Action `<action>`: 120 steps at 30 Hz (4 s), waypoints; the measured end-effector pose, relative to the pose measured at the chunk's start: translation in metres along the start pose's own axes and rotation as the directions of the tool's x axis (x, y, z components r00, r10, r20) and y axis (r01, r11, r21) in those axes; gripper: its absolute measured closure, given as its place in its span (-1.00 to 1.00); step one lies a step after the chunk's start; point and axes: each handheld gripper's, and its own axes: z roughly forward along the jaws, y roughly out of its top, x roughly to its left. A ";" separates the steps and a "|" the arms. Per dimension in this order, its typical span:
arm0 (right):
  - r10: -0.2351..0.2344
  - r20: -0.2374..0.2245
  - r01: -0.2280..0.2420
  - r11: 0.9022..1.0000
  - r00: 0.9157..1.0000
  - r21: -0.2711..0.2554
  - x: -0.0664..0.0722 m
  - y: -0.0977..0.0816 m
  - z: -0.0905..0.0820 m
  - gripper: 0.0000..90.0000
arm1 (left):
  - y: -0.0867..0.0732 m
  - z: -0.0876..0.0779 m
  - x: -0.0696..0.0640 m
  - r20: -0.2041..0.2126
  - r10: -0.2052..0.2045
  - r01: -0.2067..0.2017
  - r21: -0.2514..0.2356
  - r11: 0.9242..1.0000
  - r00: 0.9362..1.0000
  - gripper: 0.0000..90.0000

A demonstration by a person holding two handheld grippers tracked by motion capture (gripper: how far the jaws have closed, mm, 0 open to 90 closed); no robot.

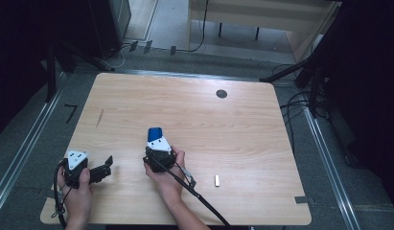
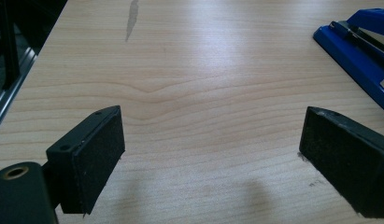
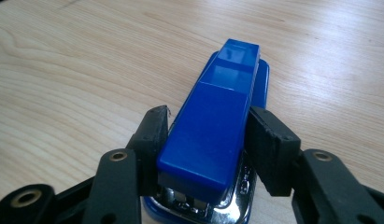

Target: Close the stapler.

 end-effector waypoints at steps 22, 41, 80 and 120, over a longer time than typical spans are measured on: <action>-0.015 0.028 0.015 1.000 0.999 0.018 -0.023 0.001 -0.002 0.49 | 0.000 0.000 0.001 -0.002 -0.009 0.009 0.007 1.000 1.000 -0.73; -0.177 -0.153 0.176 0.984 0.972 -0.025 -0.051 -0.008 -0.027 0.50 | 0.000 0.000 0.002 0.004 -0.014 0.014 0.002 1.000 1.000 -0.72; -0.309 -0.343 0.304 0.950 0.887 -0.069 -0.114 -0.044 -0.075 0.09 | 0.000 0.000 0.002 0.015 -0.013 0.012 0.005 1.000 1.000 -0.70; -0.086 -0.245 0.083 0.996 0.966 -0.025 -0.113 -0.076 -0.103 1.00 | 0.007 0.002 -0.074 0.323 0.106 -0.110 -0.008 0.994 0.940 -0.02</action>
